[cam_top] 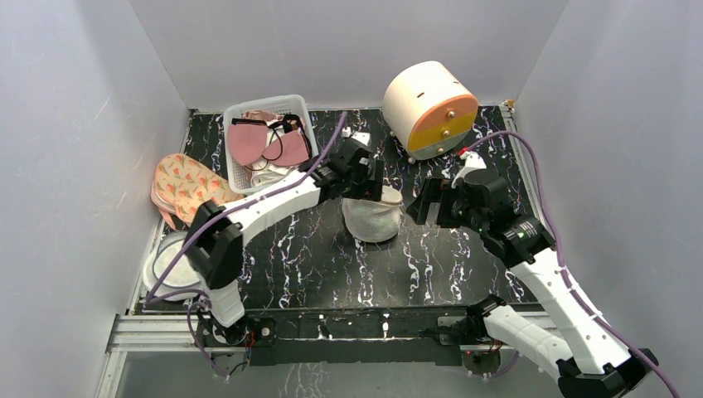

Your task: Unzip the laundry bag and remove the bra

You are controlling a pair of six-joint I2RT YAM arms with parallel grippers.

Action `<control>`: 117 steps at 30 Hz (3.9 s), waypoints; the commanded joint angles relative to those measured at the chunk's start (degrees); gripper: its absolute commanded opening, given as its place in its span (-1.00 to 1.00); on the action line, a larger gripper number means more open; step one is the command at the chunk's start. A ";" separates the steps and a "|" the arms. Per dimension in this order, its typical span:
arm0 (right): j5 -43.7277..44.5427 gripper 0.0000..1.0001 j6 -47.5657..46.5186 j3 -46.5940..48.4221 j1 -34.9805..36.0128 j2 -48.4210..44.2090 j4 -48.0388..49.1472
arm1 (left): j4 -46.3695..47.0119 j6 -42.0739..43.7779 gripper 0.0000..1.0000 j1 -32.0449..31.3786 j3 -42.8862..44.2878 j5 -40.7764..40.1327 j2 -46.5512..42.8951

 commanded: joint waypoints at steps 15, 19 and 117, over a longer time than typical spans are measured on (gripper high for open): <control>3.16 0.96 0.94 -0.18 0.28 -3.31 -1.17 | 2.14 2.11 0.18 -0.48 -14.68 5.39 -2.66; 2.61 0.96 2.00 -2.23 0.24 -3.93 -0.36 | 6.30 -1.46 -0.04 -0.50 -23.22 9.64 -7.93; -12.68 0.30 18.28 -3.40 4.94 21.94 32.15 | 35.48 8.77 -1.00 19.43 -40.62 52.79 -29.14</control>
